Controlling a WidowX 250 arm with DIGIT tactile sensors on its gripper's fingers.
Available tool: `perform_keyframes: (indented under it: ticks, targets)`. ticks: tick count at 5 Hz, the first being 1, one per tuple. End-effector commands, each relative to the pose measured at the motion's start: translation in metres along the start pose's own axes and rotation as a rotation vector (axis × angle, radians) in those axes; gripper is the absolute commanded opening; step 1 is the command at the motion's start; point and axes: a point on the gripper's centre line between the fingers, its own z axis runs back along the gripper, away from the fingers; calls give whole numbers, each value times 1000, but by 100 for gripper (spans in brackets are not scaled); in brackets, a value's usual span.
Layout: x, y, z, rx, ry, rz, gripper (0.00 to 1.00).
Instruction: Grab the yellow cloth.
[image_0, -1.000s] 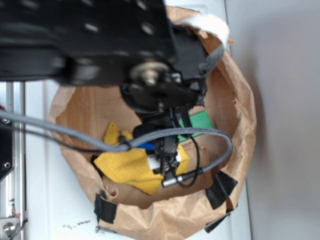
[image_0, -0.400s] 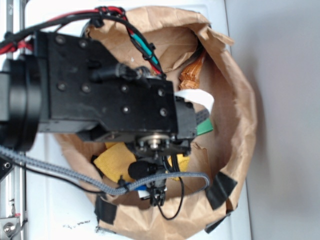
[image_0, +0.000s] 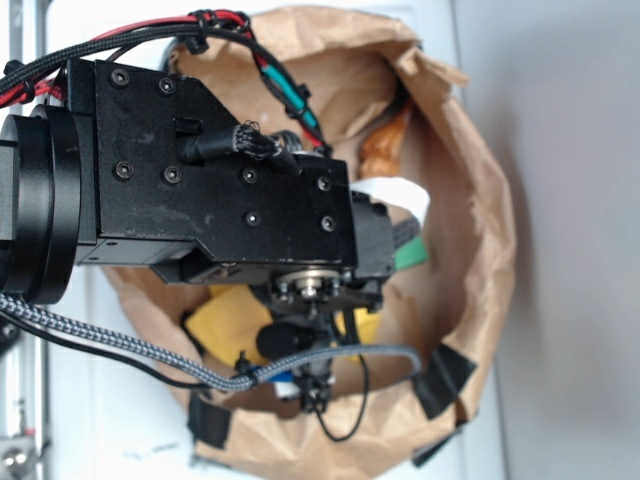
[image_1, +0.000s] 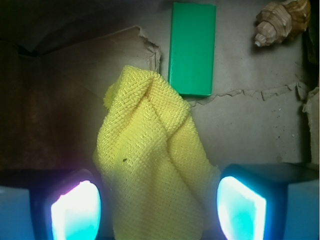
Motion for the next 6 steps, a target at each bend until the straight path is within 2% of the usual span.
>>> perform_keyframes:
  ticks: [1, 2, 3, 4, 5, 6]
  targets:
    - [4, 22, -26, -137, 10, -117, 100]
    - [2, 16, -44, -120, 51, -141, 100]
    - [2, 15, -54, -97, 37, -106, 9]
    - [1, 14, -60, -96, 29, -102, 0]
    - [4, 11, -64, -56, -10, -85, 0]
    - [2, 11, -42, -66, -59, -66, 0]
